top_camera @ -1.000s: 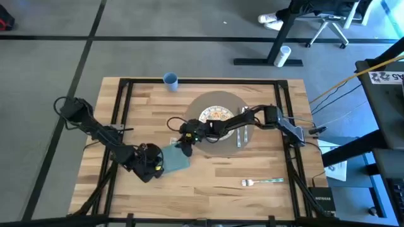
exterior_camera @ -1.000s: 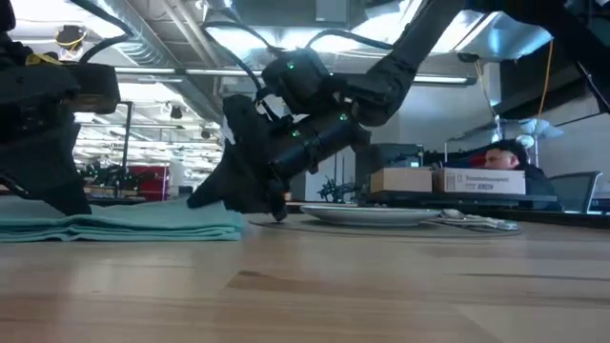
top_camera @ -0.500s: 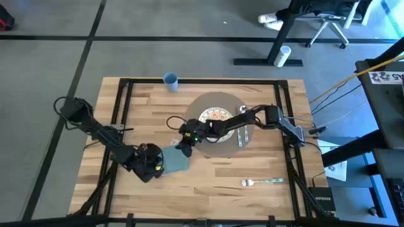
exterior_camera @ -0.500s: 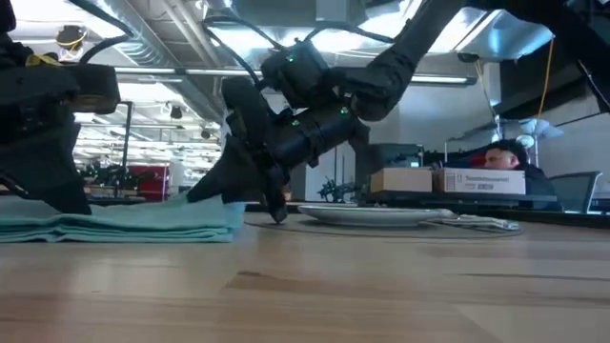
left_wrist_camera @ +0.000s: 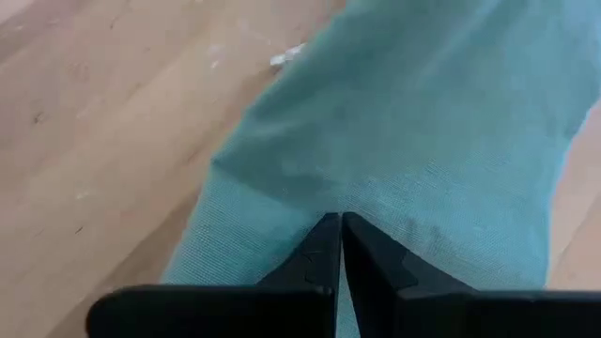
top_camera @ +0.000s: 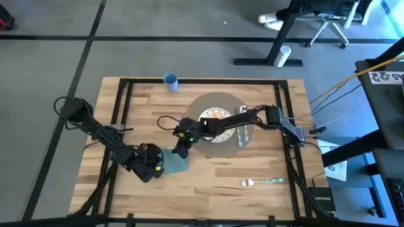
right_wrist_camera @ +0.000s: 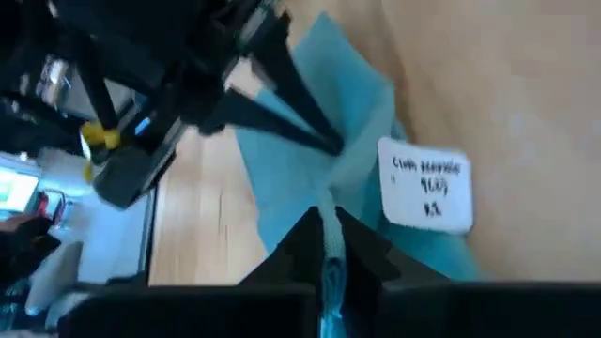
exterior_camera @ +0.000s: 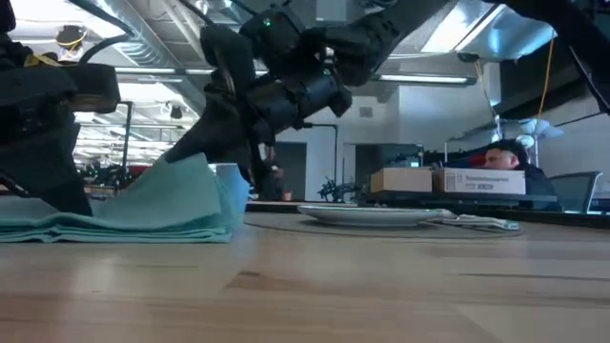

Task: Set table place
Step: Move the blue napkin to the top left of the table

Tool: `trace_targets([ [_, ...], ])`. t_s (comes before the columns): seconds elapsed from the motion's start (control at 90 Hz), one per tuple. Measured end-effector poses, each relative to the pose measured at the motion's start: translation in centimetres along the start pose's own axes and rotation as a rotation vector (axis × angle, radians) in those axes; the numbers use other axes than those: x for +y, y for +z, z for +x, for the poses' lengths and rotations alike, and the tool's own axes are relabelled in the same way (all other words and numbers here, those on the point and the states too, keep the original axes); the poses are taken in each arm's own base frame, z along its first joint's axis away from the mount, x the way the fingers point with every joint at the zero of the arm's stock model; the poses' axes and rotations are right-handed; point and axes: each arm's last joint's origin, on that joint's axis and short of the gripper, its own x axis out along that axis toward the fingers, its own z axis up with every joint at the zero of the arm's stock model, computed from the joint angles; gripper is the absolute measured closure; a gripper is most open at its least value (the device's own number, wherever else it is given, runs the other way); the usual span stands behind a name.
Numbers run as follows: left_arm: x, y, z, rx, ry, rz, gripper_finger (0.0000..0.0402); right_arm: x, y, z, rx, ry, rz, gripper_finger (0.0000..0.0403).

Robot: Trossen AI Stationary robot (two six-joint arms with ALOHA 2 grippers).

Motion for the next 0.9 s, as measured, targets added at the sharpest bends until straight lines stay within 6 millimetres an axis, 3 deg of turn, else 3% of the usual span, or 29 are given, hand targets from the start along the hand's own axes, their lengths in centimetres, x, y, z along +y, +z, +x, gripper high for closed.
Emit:
trace_targets([
  [0.167, 0.0, 0.0, 0.0, -0.002, 0.003, 0.007, 0.0402, -0.5, -1.9, 0.2, 0.135, -0.102, -0.002, 0.0402],
  [0.344, 0.1, 0.0, 0.0, -0.007, 0.006, 0.01, 0.0402, -0.6, -2.3, 0.3, 0.163, -0.128, -0.019, 0.0388],
  [0.711, 0.1, 0.0, 0.0, -0.012, 0.009, 0.011, 0.0402, -0.3, -1.0, -0.2, 0.131, -0.092, -0.068, 0.0282],
  [0.9, 0.2, 0.0, 0.0, -0.011, 0.016, 0.011, 0.0402, 1.4, 0.6, -0.9, 0.12, -0.073, -0.166, 0.0271],
])
